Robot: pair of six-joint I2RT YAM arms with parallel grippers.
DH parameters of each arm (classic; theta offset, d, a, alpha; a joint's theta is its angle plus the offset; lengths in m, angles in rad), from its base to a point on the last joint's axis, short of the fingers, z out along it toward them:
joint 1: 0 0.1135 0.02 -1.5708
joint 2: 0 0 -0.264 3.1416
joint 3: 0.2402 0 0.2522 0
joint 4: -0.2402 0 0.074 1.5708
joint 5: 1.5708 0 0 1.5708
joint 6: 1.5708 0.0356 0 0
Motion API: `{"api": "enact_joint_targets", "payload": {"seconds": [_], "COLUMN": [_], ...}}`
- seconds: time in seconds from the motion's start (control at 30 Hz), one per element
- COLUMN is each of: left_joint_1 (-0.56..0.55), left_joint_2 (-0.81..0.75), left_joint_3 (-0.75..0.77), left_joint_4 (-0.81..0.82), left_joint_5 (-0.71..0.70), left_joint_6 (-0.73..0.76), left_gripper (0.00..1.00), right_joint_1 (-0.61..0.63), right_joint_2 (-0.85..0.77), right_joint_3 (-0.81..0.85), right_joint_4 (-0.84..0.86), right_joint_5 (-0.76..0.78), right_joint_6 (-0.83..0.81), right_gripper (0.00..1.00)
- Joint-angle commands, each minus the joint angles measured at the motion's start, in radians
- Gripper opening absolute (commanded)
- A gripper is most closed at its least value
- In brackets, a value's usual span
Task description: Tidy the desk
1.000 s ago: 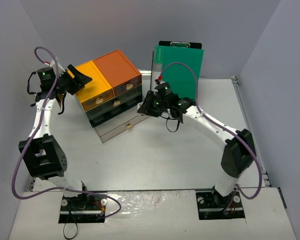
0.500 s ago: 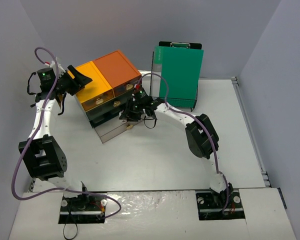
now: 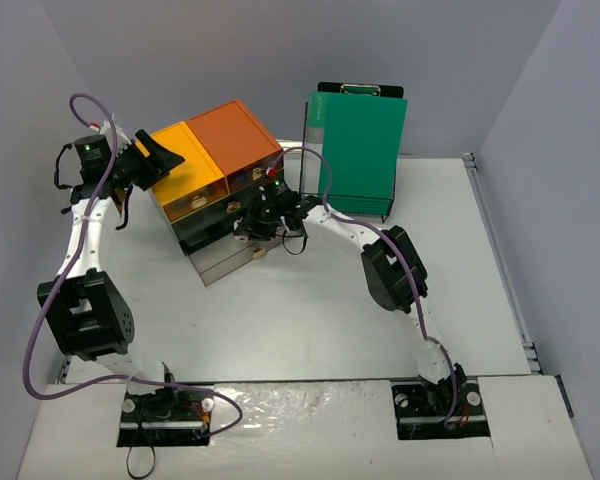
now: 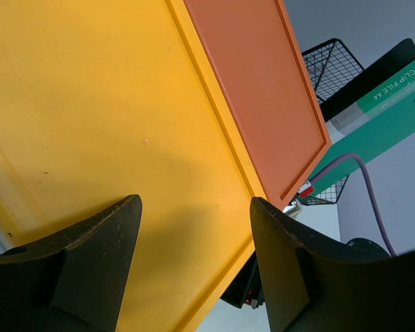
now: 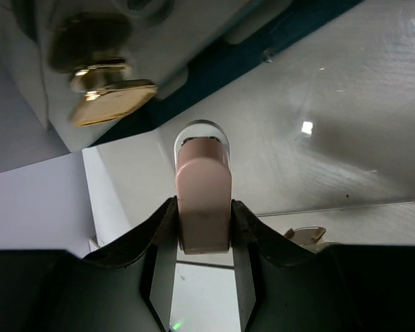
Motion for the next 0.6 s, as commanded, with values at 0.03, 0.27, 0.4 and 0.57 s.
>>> {"api": "enact_joint_targets", "payload": {"seconds": [0.03,0.27,0.4,0.57], "left_joint_1": [0.004,0.004,0.004,0.004], "left_joint_2": [-0.014,-0.015,-0.016,-0.013], "left_joint_3": [-0.005,-0.007,-0.004,-0.004], "left_joint_4": [-0.081,-0.081,-0.079,-0.079], "left_joint_5": [-0.019,-0.018,-0.017,-0.017], "left_joint_6": [0.018,0.015,0.016,0.012], "left_gripper": [0.61,0.61,0.62,0.61], "right_joint_1": [0.011,0.010,0.012,0.011], "right_joint_2": [0.000,0.005,-0.005,-0.029], "right_joint_3": [0.032,0.029,0.019,0.003], "right_joint_4": [0.045,0.045,0.046,0.046], "right_joint_5": [0.001,0.007,0.006,0.008], "right_joint_6": [0.033,0.029,0.020,0.005], "right_gripper": [0.04,0.18,0.41,0.56]}}
